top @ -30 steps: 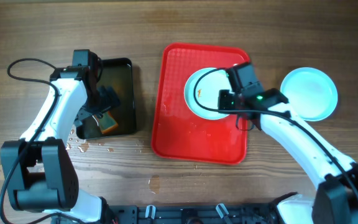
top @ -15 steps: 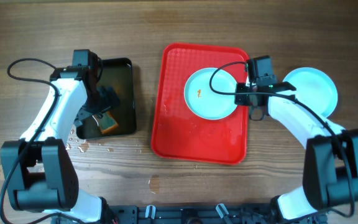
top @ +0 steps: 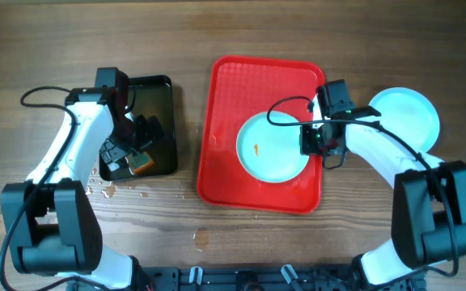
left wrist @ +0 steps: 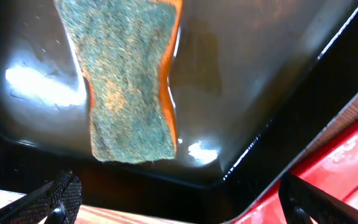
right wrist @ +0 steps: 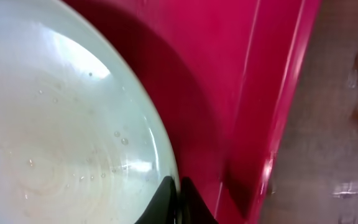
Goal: Clean dirty plates on tray and stack at the side
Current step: 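Grasp the green sponge in black tray with left gripper and lift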
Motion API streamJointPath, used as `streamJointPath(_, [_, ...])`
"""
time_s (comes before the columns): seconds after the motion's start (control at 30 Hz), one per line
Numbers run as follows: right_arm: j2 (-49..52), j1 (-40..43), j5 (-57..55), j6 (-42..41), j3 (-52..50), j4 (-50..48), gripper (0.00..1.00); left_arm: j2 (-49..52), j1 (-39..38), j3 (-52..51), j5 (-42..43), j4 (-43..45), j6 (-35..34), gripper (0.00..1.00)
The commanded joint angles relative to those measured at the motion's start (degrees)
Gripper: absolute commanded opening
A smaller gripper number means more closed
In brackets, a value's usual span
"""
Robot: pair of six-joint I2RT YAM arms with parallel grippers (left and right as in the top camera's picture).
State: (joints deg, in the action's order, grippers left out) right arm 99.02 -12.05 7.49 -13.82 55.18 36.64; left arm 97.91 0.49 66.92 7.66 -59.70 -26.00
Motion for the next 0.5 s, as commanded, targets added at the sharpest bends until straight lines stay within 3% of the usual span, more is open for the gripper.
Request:
streamJointPath(0.0, [-2.4,-2.3,-0.4,-4.7,-0.4,4.2,0.04,-2.0,0.5,-0.3,1.9,0.1,0.1,1.0])
streamJointPath(0.23, [-2.0,-2.6,-1.7,-4.8,-0.4,0.9,0.04,-2.9,1.2,-0.5,-8.4,1.4,0.1,0.99])
streamJointPath(0.3, [-1.9,-2.6,-1.7,-4.8,-0.5,0.5,0.04,-2.3,1.2,-1.9,-9.6,3.7,0.1,0.88])
streamJointPath(0.33, [-1.9,-2.6,-1.7,-4.8,-0.5,0.5,0.04,-1.9,1.2,-3.0,-9.7,5.4,0.1,0.74])
streamJointPath(0.37, [-1.9,-2.6,-1.7,-4.8,-0.5,0.4,0.04,-1.7,1.2,-4.3,-9.6,6.9,0.0,0.51])
streamJointPath(0.4, [-1.9,-2.6,-1.7,-4.8,-0.4,0.4,0.04,-1.5,1.2,-5.4,-9.1,8.0,0.0,0.43])
streamJointPath(0.47, [-1.9,-2.6,-1.6,-4.7,-0.5,0.5,0.05,-1.4,1.2,-9.3,-9.4,12.3,0.1,0.45])
